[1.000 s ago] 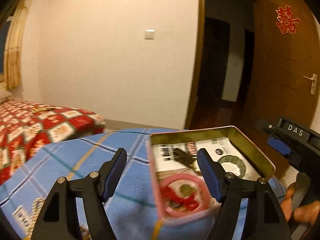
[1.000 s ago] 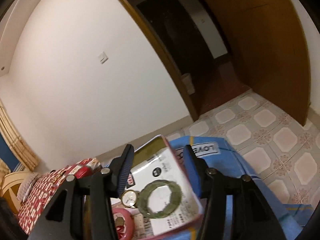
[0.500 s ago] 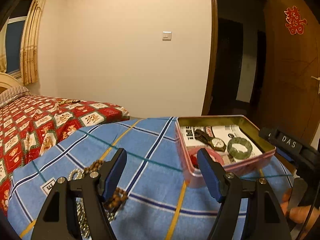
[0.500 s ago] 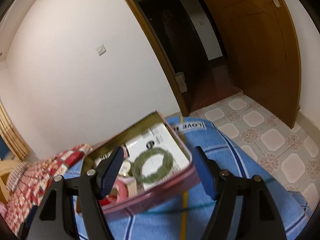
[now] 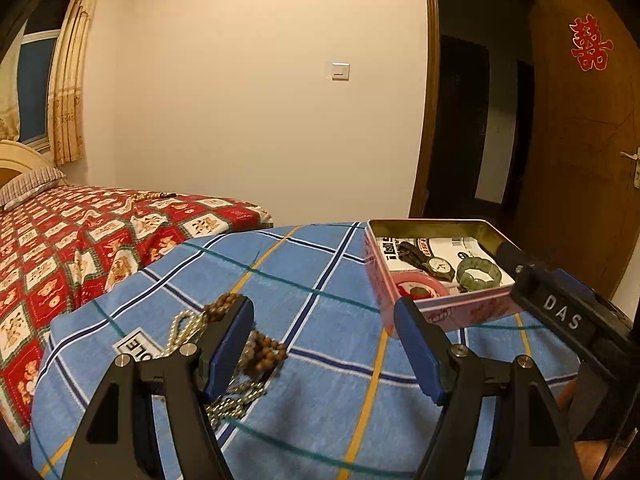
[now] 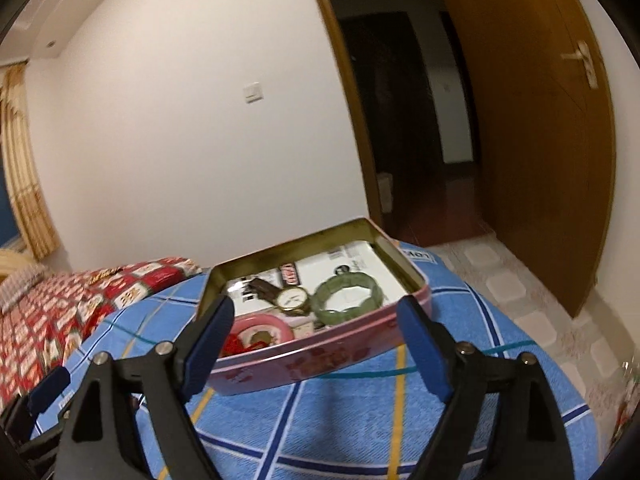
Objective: Organize jewelry
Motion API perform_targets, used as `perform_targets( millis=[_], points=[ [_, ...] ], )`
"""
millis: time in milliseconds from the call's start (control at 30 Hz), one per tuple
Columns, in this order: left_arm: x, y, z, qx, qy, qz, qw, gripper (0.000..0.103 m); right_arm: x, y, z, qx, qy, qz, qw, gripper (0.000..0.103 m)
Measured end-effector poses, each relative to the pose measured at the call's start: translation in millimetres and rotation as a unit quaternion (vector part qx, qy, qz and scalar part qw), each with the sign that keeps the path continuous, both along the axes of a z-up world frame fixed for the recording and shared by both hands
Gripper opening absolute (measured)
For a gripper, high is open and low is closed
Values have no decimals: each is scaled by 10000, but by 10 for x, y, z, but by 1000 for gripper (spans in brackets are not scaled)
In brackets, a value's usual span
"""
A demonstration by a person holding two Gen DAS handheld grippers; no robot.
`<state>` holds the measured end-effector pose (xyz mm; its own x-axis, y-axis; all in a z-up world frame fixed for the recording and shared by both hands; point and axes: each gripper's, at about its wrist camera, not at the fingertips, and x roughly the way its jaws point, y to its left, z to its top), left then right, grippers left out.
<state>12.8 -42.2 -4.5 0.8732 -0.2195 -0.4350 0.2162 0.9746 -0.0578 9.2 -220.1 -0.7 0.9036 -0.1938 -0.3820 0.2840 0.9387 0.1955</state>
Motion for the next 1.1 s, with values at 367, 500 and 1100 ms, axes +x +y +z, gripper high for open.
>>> perform_targets(
  millis=[367, 500, 1100],
  points=[
    [-114, 843, 32, 1, 176, 737, 9971, 73, 29, 392, -75, -206, 234, 1052, 9940, 67],
    [-59, 1336, 31, -440, 368, 1208, 9910, 73, 100, 569, -159, 82, 487, 1574, 9863, 54],
    [4, 1682, -39, -451, 440, 1814, 9814, 73, 677, 1556, -467, 368, 1494, 3001, 9414, 44]
  ],
)
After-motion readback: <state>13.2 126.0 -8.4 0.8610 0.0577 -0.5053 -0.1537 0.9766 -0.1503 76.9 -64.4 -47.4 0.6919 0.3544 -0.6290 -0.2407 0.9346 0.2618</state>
